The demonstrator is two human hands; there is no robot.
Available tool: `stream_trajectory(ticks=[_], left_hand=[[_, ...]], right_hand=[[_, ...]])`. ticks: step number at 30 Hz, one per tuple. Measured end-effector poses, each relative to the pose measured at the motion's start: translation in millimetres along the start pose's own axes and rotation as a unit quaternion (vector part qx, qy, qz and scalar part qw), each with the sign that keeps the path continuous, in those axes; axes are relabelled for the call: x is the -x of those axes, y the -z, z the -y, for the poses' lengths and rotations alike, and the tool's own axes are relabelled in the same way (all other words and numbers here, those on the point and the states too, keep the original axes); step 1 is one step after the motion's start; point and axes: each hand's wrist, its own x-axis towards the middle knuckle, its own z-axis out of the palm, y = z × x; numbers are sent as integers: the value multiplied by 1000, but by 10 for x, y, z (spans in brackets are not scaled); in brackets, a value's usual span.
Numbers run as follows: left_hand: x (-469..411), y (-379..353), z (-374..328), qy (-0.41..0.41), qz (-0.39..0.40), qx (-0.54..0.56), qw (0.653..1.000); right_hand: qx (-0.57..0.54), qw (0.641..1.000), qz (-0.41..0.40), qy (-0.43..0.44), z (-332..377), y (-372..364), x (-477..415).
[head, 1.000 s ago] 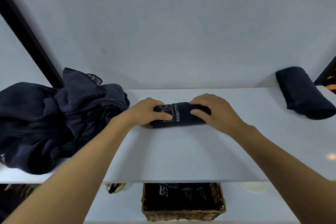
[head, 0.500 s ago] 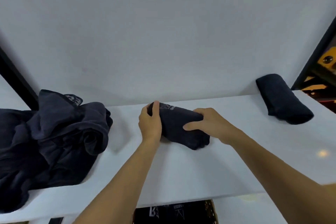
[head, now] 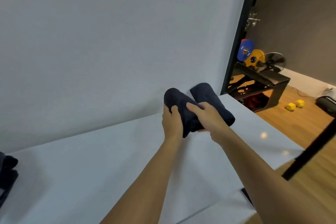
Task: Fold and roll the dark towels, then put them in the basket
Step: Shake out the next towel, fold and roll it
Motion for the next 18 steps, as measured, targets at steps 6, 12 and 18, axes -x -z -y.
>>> stream_trajectory(ticks=[6, 12, 18], left_hand=[[-337, -284, 28, 63, -12, -2, 998], [-416, -460, 195, 28, -18, -83, 996], [-495, -447, 304, -124, -70, -389, 910]], right_hand=[[350, 934, -54, 43, 12, 99, -407], [527, 839, -84, 103, -107, 91, -645], [599, 786, -75, 133, -196, 150, -647]])
